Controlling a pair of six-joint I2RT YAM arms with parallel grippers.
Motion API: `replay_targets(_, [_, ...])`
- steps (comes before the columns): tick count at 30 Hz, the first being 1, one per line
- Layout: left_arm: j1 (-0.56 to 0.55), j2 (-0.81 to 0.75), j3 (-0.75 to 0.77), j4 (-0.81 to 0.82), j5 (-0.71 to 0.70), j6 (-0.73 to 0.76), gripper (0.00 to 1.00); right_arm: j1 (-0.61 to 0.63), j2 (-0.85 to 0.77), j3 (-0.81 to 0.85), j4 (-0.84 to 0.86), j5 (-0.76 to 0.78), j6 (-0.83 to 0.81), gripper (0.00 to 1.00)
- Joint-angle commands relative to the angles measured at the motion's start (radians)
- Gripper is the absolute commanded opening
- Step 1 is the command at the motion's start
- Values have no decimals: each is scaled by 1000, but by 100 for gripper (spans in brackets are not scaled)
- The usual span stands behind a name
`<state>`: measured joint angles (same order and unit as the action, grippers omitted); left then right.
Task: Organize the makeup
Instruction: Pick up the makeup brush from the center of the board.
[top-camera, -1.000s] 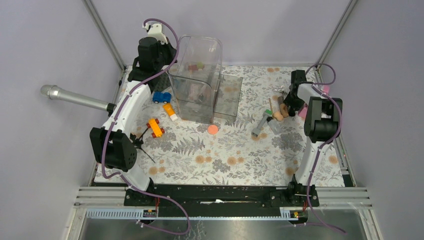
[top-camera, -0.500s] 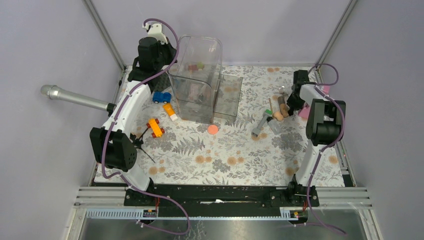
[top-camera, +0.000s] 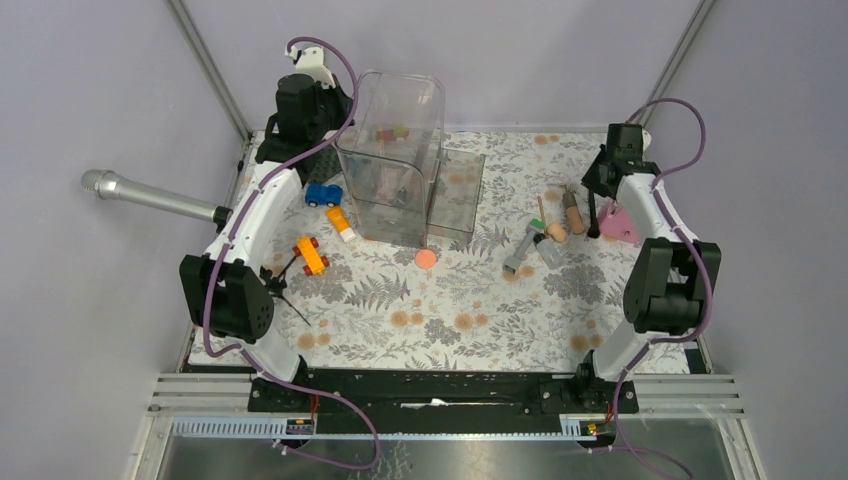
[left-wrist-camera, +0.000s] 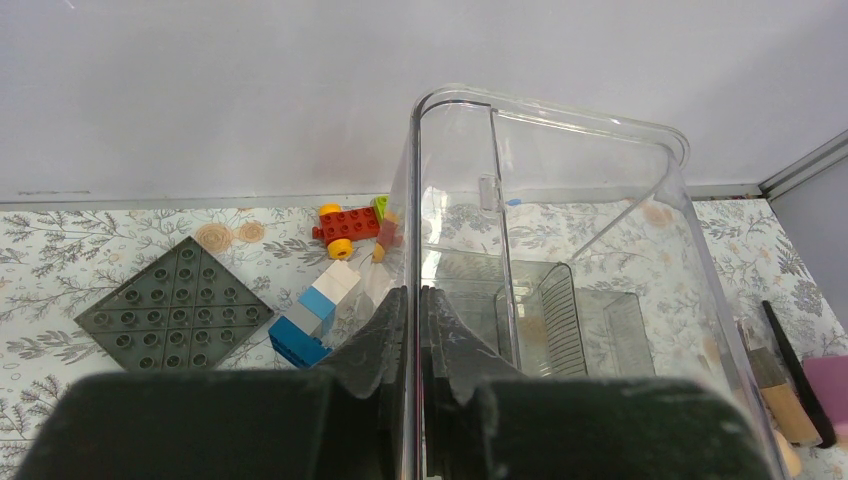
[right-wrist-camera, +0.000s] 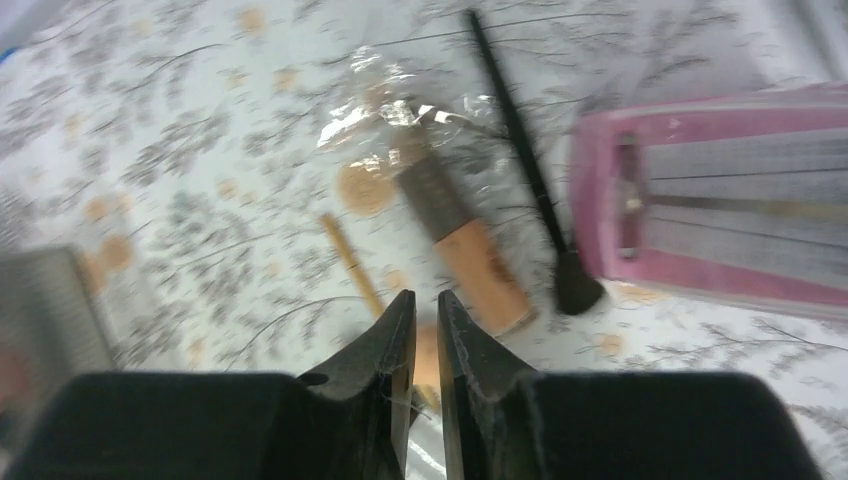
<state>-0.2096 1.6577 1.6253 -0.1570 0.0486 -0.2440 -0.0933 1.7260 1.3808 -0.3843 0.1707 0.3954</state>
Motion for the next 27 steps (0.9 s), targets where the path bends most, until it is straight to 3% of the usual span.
replay_targets(1, [-21, 48, -26, -147, 68, 2, 7, 41, -83, -53, 133, -266, -30, 20])
replay_targets(6, [-22, 43, -28, -147, 65, 3, 7, 166, -58, -4, 105, -201, -40, 20])
replay_targets(10, [-22, 42, -28, -146, 64, 2, 7, 151, 4, 55, -14, 101, -22, 27])
replay_targets(12, [-21, 44, -24, -147, 71, 0, 7, 114, 59, 110, -86, 160, -25, 29])
replay_targets(19, [-20, 47, -23, -147, 74, -3, 7, 49, 229, 225, -193, 235, -112, 33])
replay_targets(27, [-20, 49, -23, -147, 77, -4, 7, 31, 352, 294, -251, 214, -191, 52])
